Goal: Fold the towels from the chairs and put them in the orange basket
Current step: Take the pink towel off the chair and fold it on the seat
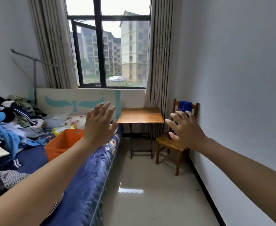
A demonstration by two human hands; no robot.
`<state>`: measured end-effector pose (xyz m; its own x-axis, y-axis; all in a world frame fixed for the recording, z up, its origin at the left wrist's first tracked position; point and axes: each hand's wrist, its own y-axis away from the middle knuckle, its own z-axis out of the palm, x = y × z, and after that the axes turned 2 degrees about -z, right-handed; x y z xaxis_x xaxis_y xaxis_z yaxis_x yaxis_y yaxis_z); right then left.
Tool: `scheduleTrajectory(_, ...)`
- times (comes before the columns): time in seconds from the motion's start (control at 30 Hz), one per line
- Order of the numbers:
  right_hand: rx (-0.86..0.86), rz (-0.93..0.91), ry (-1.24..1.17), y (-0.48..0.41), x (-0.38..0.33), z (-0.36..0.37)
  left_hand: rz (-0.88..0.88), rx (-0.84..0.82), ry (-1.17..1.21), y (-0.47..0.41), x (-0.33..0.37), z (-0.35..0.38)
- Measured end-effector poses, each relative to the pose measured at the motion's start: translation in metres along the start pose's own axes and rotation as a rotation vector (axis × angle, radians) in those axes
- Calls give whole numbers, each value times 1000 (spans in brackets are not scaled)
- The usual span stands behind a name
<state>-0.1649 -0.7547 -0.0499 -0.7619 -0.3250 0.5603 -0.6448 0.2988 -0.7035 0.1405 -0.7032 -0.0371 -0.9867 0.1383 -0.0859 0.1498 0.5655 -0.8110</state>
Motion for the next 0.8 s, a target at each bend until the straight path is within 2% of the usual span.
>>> scheduleTrajectory(0.13,-13,71,-75,-22,7,59,3,15,3,-24,-17,51)
scheduleTrajectory(0.27,-16,37,-102,-39,4,114,-21,-10,-6,-36,-39,103)
scheduleTrajectory(0.6,-46,46,-39,-119,33,250,10,-29,26,-127,-111,236)
scheduleTrajectory(0.8,-105,177,-45,-142,60,328,56,-12,160,-199,-114,332)
